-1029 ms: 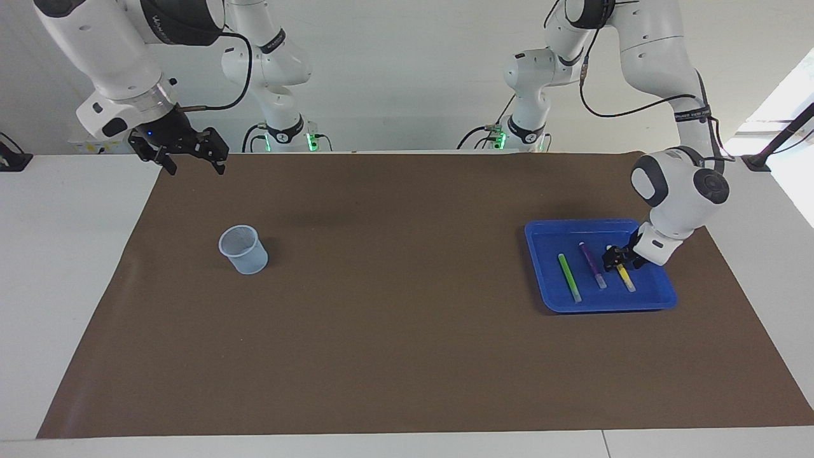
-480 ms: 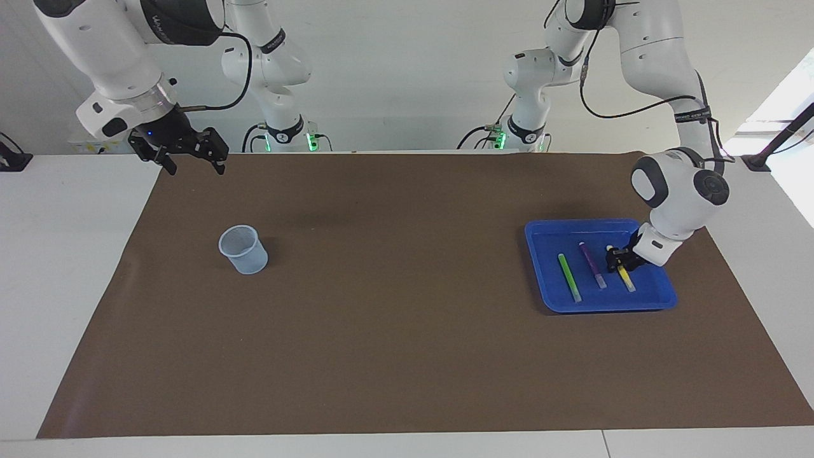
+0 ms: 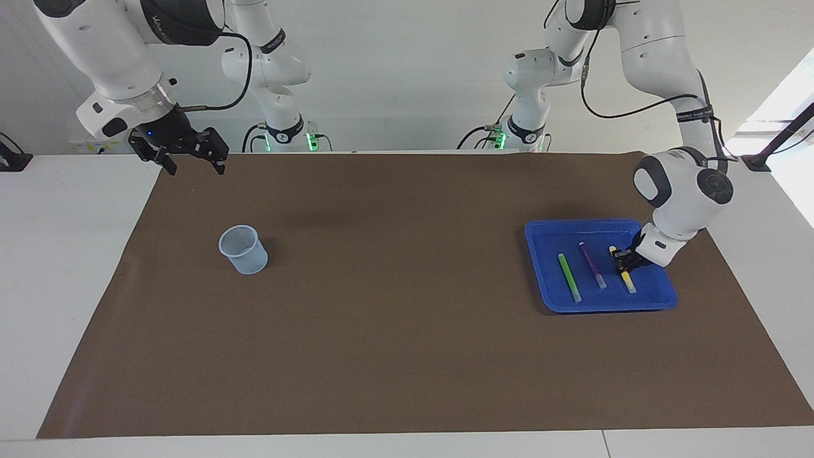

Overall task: Transfer and insert pens with both arms
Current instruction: 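Reach the left gripper down and grasp the yellow pen in the tray, then lift the yellow pen with the left gripper while the right gripper approaches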

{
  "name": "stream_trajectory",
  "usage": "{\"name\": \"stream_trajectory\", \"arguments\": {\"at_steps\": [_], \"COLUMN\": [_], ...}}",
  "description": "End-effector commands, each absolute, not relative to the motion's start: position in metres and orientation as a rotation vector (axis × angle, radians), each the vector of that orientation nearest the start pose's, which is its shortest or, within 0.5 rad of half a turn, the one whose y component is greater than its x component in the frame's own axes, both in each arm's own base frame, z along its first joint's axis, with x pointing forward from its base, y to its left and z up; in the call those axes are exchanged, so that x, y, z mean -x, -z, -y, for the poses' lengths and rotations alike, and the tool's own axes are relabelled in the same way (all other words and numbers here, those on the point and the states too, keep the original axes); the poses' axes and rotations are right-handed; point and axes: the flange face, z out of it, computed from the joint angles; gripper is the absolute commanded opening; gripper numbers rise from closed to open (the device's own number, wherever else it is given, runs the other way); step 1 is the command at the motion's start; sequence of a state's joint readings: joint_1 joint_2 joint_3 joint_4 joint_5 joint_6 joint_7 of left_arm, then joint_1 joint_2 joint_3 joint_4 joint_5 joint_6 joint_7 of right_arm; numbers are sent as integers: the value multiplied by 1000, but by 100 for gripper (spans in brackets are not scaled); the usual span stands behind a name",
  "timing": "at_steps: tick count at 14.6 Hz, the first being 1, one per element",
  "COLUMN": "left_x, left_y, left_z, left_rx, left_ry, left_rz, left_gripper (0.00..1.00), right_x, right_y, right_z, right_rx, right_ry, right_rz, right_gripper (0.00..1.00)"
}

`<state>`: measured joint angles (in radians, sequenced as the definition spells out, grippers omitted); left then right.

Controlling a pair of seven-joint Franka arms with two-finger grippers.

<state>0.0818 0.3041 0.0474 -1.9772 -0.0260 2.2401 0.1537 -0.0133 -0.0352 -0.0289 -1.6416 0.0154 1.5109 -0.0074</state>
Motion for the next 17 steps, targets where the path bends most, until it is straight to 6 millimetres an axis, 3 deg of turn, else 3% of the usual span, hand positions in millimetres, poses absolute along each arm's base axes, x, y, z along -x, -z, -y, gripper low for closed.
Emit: {"name": "stream_trajectory", "arguments": {"at_steps": [1,3,5,7,9,11,13,16,17], "left_x": [-614,-610,-604,-600,-596,-587,-577,-558,-553], "left_y": [-329,-344,-372,-400,-428,-450,-466,-481,-482], "left_z": [-73,-54,-38,-6,22,42,72,140,153], "left_rx": [3161,3195,3205,3209,3211,3196,3101,2937,2895], "left_ry": [-133,-232,-311,-385,-468,-562,-707,-878,-968], "left_rz": [-22,16,136,284,545,873,1200,1515,1602], "left_gripper": [0,0,0,0,0,0,0,0,0], "right_x": [-532,-532,-531,-532,-533,-532,-529,-522,-519], "right_y": [-606,-606,-606,-607,-607,-606,-605,-602,-601], "right_z": [24,24,23,17,9,7,-4,-30,-35], "right_rx": [3101,3101,3101,3099,3062,2905,2862,2718,2675], "right_ry": [-162,-162,-167,-155,-156,-149,-164,-195,-213], "right_rz": [-39,-39,-32,-4,7,-11,-1,-16,-14], "right_gripper": [100,100,100,100,100,100,100,100,100]}}
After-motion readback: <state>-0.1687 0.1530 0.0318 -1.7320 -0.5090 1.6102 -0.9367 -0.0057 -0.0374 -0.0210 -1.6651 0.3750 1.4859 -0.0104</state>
